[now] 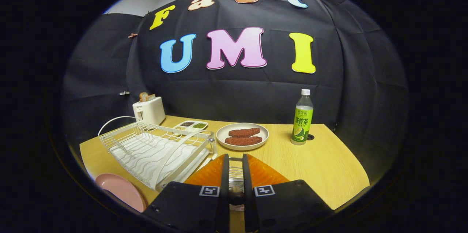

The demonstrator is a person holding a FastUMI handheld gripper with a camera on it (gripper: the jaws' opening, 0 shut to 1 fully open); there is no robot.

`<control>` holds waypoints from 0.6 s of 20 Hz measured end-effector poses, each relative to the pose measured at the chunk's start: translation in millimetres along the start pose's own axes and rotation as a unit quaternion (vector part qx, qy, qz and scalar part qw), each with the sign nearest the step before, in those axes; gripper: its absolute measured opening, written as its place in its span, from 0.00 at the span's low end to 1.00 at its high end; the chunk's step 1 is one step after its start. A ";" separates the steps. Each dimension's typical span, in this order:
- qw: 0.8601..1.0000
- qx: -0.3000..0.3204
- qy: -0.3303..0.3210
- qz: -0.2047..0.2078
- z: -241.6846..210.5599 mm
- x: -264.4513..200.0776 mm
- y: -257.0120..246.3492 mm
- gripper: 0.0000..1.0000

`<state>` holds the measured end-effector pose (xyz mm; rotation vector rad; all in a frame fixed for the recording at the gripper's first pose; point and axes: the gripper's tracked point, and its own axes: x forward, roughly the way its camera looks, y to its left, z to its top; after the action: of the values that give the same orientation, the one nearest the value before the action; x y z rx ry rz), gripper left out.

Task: Take the plate from the dish rack, then take the spoon from the basket and place it into the plate.

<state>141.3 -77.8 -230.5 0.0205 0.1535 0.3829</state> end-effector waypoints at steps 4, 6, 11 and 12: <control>1.000 -0.005 -0.002 -0.003 24.5 -1.4 -3.9 0.19; 1.000 -0.009 -0.004 -0.001 42.4 -5.6 -3.8 0.19; 0.999 -0.018 -0.013 0.031 94.5 -35.3 19.8 0.19; 0.999 -0.017 -0.013 0.042 103.5 -42.9 28.0 0.19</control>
<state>107.5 -66.9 -120.6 -0.0023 0.1211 0.4692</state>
